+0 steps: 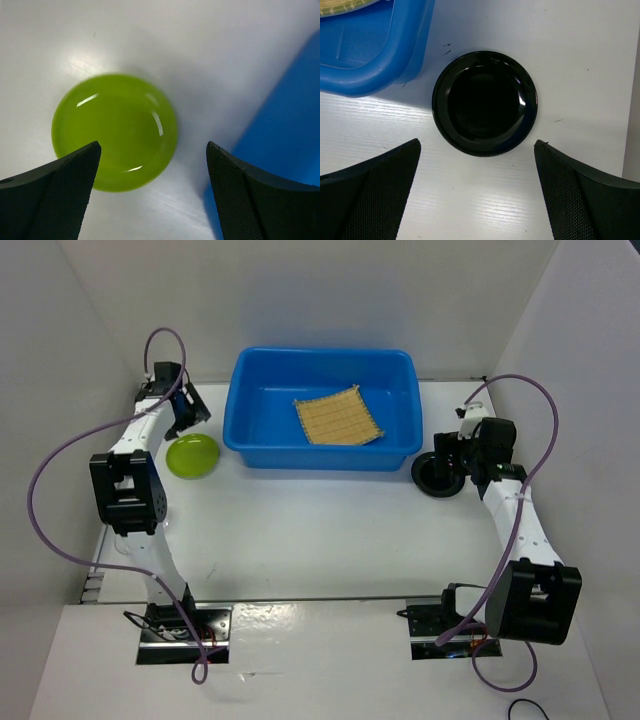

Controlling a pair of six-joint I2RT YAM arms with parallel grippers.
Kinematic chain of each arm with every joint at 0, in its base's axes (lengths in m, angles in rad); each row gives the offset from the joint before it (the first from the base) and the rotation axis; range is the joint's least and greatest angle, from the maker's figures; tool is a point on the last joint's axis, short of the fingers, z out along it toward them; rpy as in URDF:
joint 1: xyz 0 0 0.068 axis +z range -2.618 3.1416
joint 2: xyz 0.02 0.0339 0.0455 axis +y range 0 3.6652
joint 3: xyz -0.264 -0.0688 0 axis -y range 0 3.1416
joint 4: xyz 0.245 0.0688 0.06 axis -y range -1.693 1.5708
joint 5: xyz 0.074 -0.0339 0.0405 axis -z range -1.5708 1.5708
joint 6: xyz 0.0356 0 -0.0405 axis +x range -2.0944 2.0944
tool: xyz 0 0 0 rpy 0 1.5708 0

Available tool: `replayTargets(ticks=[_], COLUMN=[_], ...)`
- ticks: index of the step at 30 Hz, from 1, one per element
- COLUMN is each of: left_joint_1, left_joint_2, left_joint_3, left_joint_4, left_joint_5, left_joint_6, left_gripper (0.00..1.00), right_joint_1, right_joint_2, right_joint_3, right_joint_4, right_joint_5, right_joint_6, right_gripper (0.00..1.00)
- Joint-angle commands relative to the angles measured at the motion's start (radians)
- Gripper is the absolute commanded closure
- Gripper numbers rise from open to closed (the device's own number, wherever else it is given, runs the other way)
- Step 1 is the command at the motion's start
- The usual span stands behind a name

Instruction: Place the mixed dishes into the plastic bin

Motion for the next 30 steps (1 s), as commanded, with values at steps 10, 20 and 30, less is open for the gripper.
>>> replayTargets(ticks=[10,20,30], left_joint_1=[0.254,0.279,0.279], left_joint_2=[0.093,0.128,0.188], left_joint_3=[-0.149,-0.123,-0.053], left_joint_4=[0.006,0.006,-0.048], left_joint_5=[0.168,0.182,0.192], left_joint_6=[-0.093,-0.093,-0.042], left_gripper=[0.0,0.0,0.03], right_joint_1=[-0.007,-0.007,-0.007], right_joint_2=[0.093,0.093,0.112], right_joint_3=[0.076,0.076,0.085], right_joint_4=[-0.045,-0.054,-0.063], right_joint_5=[-0.063,-0.082,-0.091], right_joint_6=[-0.027,-0.036,-0.046], right_gripper=[0.02,0.02,0.02])
